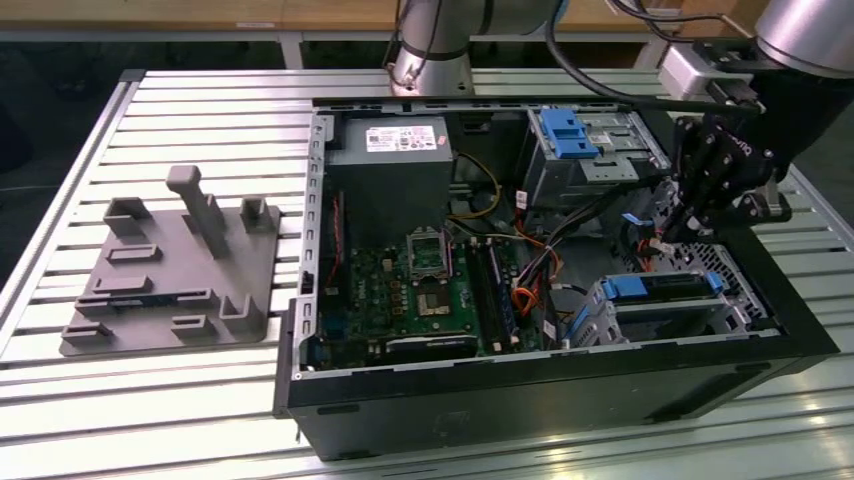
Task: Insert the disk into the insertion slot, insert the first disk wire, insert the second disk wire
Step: 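Insert the first disk wire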
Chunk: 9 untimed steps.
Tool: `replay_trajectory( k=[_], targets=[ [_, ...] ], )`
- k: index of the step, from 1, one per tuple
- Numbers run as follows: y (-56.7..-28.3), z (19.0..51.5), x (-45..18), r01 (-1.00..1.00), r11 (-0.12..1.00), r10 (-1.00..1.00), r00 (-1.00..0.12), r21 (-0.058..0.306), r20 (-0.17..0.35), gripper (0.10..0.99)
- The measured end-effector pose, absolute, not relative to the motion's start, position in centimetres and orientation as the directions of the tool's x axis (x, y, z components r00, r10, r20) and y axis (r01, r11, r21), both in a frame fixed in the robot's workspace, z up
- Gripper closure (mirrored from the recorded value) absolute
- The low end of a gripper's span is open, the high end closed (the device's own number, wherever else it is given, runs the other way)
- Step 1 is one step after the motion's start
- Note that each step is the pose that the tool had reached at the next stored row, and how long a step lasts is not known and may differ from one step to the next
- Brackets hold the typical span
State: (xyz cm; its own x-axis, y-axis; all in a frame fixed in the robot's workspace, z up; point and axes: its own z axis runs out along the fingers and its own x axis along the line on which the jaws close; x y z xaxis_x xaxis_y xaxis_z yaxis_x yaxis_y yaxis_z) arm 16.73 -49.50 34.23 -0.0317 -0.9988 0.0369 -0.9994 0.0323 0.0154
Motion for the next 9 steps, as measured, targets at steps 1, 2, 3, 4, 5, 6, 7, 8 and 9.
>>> replay_trajectory(
  k=[1, 2, 3, 4, 5, 6, 7, 8, 9],
  targets=[
    [-49.7, 34.2, 16.7, -0.999, 0.032, -0.999, -0.032, 0.016, 0.031, 0.922],
    [-49.9, 34.2, 16.7, -0.999, 0.032, -0.999, -0.032, 0.016, 0.028, 0.922],
    [-50.1, 34.2, 16.7, -0.999, 0.032, -0.999, -0.032, 0.016, 0.027, 0.922],
    [-50.4, 34.2, 16.7, -0.999, 0.032, -0.999, -0.032, 0.016, 0.026, 0.922],
    [-50.6, 34.2, 16.7, -0.999, 0.032, -0.999, -0.032, 0.016, 0.024, 0.922],
    [-50.7, 34.2, 16.7, -0.999, 0.032, -0.999, -0.032, 0.016, 0.022, 0.922],
    [-50.9, 34.2, 16.7, -0.999, 0.032, -0.999, -0.032, 0.016, 0.018, 0.922],
    [-51.0, 34.3, 16.7, -0.999, 0.032, -0.999, -0.032, 0.016, 0.012, 0.922],
    [-51.0, 34.3, 16.7, -0.999, 0.032, -0.999, -0.032, 0.017, 0.001, 0.922]
  ],
)
